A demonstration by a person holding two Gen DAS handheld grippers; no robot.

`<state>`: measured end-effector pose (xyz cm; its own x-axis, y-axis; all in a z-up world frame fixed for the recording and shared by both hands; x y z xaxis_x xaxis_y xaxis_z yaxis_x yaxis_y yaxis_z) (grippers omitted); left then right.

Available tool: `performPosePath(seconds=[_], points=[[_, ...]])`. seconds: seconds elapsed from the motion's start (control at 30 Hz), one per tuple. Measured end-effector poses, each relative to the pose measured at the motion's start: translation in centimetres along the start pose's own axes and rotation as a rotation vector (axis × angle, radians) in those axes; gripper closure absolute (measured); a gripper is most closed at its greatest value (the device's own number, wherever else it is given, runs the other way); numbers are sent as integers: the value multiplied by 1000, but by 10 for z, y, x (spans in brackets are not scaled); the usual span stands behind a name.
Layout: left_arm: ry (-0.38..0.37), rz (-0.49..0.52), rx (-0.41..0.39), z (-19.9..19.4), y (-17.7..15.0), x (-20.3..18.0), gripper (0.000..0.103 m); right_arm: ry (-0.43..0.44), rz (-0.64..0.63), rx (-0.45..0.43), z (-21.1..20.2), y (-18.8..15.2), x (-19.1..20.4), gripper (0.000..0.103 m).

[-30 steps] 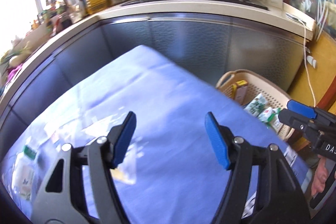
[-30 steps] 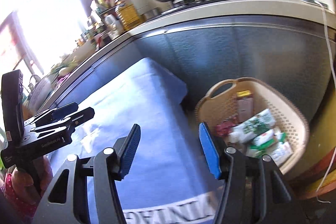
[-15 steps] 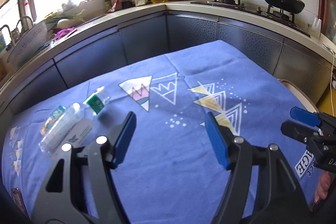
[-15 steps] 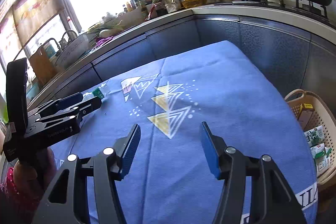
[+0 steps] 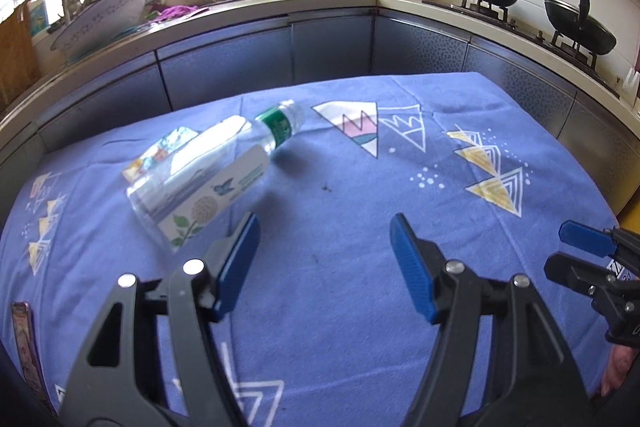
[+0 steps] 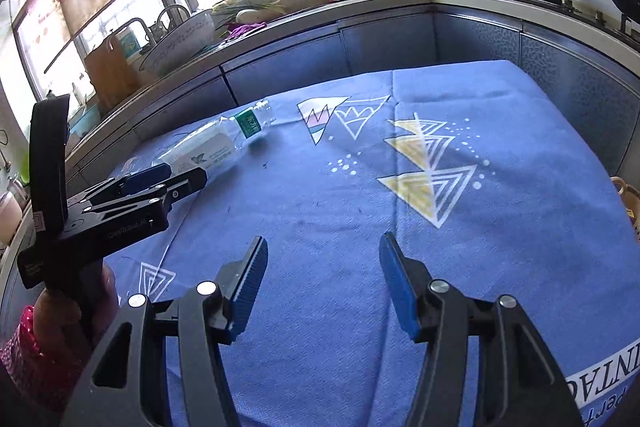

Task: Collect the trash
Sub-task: 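Return both open grippers over the table toward the water bottle, then grasp the white sponge pack with the left gripper while the right grasps the clear water bottle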

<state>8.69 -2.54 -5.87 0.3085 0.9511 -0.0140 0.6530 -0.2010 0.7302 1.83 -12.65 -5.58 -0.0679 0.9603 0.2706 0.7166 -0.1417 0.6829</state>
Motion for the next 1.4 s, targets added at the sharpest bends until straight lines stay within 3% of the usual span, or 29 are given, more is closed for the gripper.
performPosePath(seconds=[0.2, 0.27, 0.37, 0.43, 0.63, 0.83, 0.93, 1.07, 1.13, 1.2, 1.4], points=[[40, -78, 30, -1, -31, 52, 37, 13, -17, 48, 12, -12, 12, 44], [82, -97, 25, -3, -35, 74, 27, 23, -19, 63, 16, -14, 15, 44], [126, -109, 5, -7, -31, 104, 27, 35, -24, 79, 22, -18, 21, 44], [136, -104, -14, -8, -22, 117, 20, 40, -26, 89, 25, -20, 24, 44], [62, -130, -43, 8, 11, 135, 10, 46, -21, 121, 33, -26, 27, 44], [-3, -122, 12, 42, 25, 126, 10, 30, -15, 121, 30, -28, 25, 44], [-79, -129, 35, 42, 19, 113, 10, 22, -4, 122, 30, -28, 21, 44], [-461, -181, 61, 14, 3, 77, 12, 18, -3, 121, 31, -25, 21, 44], [-515, -143, 22, -4, -1, 66, 12, 16, 3, 112, 31, -22, 19, 44], [-456, -121, -13, -13, 2, 69, 12, 17, 12, 109, 32, -20, 17, 44], [-41, -119, -23, 12, 38, 142, 12, 52, 15, 124, 41, -8, 25, 44]])
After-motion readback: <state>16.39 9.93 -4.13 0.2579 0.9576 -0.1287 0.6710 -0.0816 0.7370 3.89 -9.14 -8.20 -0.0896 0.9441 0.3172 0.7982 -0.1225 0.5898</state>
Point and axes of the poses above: each gripper's, at about its wrist camera, not at the fingertips, and z roughly the way its jaws point, x to its left, y to its top, the point moved 3 cm from there along z, roughly the way its jaws point, and after that the axes turned 2 degrees about x, right-handed, at the moved point
